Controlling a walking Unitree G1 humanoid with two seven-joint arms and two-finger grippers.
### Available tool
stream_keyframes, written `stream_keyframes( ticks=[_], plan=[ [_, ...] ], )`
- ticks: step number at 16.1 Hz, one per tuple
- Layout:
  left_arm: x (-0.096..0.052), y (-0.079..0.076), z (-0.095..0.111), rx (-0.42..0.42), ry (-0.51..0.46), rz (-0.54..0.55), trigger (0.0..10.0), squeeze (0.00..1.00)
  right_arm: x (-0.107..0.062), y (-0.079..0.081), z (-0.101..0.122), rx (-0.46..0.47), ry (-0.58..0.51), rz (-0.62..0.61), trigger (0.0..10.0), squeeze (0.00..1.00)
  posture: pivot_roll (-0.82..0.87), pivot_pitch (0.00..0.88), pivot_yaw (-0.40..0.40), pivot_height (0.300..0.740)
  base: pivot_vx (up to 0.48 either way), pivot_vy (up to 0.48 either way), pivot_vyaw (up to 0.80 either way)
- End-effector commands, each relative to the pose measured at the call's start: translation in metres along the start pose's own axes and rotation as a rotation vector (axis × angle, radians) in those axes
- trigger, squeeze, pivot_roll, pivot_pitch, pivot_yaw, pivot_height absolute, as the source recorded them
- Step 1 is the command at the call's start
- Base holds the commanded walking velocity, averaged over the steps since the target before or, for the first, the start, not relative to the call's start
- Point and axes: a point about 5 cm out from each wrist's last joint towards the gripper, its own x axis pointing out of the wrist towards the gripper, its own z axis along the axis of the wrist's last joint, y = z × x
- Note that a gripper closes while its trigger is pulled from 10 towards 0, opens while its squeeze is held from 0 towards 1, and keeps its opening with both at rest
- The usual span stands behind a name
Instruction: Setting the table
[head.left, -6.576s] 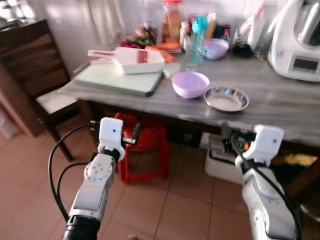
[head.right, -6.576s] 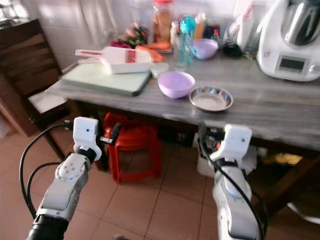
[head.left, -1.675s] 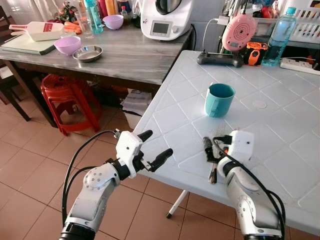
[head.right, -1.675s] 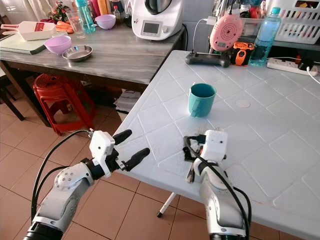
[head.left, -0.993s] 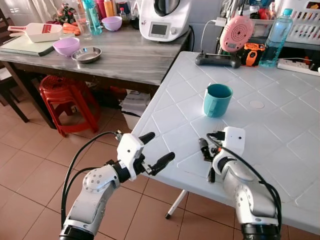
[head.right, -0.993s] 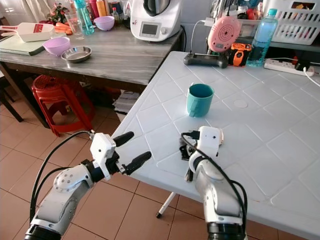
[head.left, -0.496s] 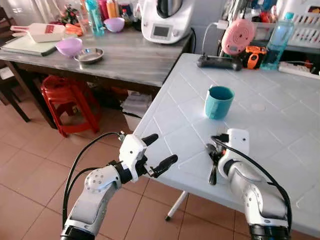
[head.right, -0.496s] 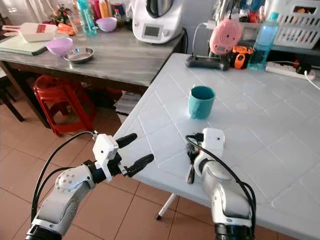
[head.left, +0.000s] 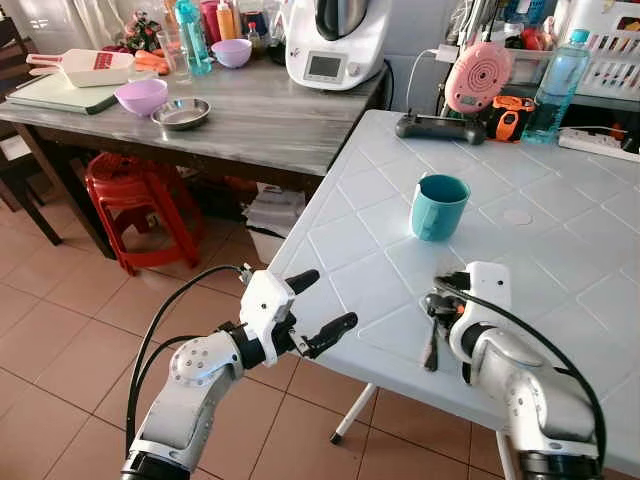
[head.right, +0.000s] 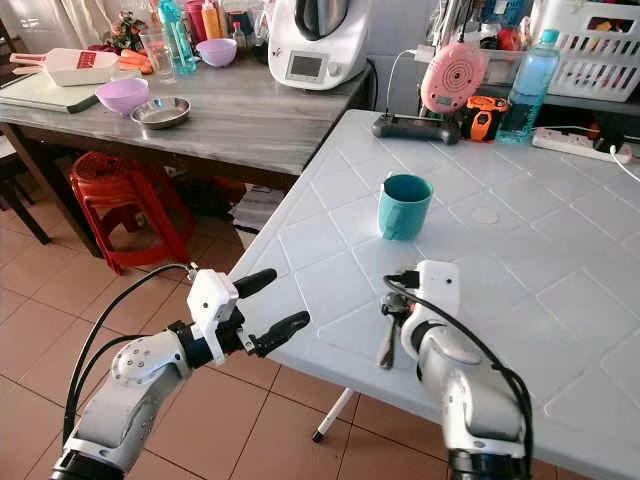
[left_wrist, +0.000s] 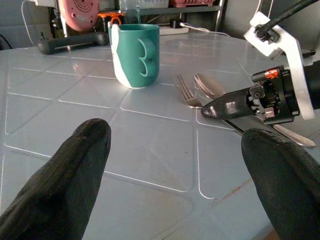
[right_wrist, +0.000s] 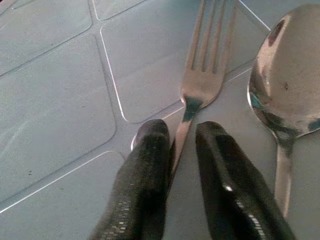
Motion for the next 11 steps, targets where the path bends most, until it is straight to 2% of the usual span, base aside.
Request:
stream_keyframes(
  ticks=[1, 4, 7, 11],
  plan=[
    [-0.001, -0.001, 0.000, 0.001, 0.014, -0.009, 10.0, 0.00, 0.004, -0.011, -0.035, 0.015, 0.171, -0.031, 0.0, 0.00, -0.02, 0.050, 0.057, 0.740, 0.000, 0.000, 0.00],
    [0.000, -0.002, 0.000, -0.001, 0.016, -0.015, 10.0, 0.00, 0.009, -0.024, -0.024, -0.115, 0.111, -0.052, 0.0, 0.00, -0.02, 0.051, 0.062, 0.740, 0.000, 0.000, 0.00],
    [0.000, -0.002, 0.000, -0.003, 0.018, -0.020, 10.0, 0.00, 0.014, -0.027, -0.015, -0.134, 0.081, -0.053, 0.0, 0.00, -0.02, 0.053, 0.066, 0.740, 0.000, 0.000, 0.00],
    [0.001, -0.002, 0.001, -0.003, 0.016, -0.013, 10.0, 0.00, 0.022, -0.007, -0.012, -0.102, 0.057, 0.000, 0.0, 0.00, -0.02, 0.056, 0.061, 0.740, 0.000, 0.000, 0.00]
  ],
)
